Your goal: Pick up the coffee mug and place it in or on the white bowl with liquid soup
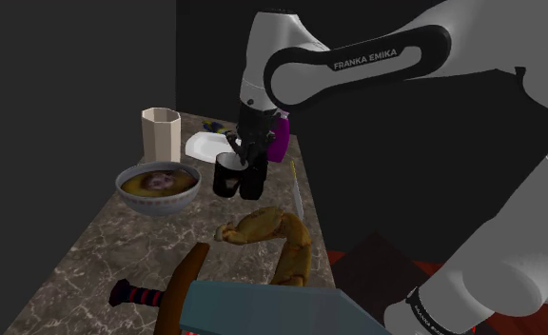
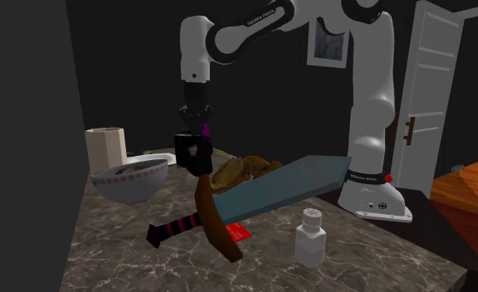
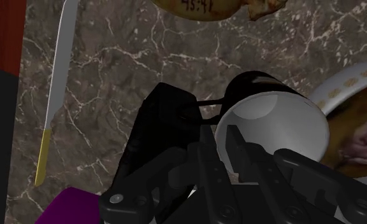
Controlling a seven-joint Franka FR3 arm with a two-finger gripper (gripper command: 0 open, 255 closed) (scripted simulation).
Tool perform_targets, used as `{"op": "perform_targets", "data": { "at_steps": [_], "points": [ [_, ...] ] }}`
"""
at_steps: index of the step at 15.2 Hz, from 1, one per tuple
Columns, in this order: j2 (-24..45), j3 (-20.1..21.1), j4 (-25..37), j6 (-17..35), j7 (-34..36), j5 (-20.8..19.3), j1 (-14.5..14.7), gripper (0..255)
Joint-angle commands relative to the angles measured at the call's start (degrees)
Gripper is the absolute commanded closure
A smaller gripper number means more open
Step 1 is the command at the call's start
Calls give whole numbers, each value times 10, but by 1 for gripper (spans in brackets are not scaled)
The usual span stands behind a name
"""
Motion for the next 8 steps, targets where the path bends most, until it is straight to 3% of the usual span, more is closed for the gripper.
{"op": "perform_targets", "data": {
  "at_steps": [1, 8],
  "points": [
    [-5, 0, 10, -14, -3, 3, 0, 255],
    [-20, 0, 47, -65, -12, 13, -1, 255]
  ]
}}
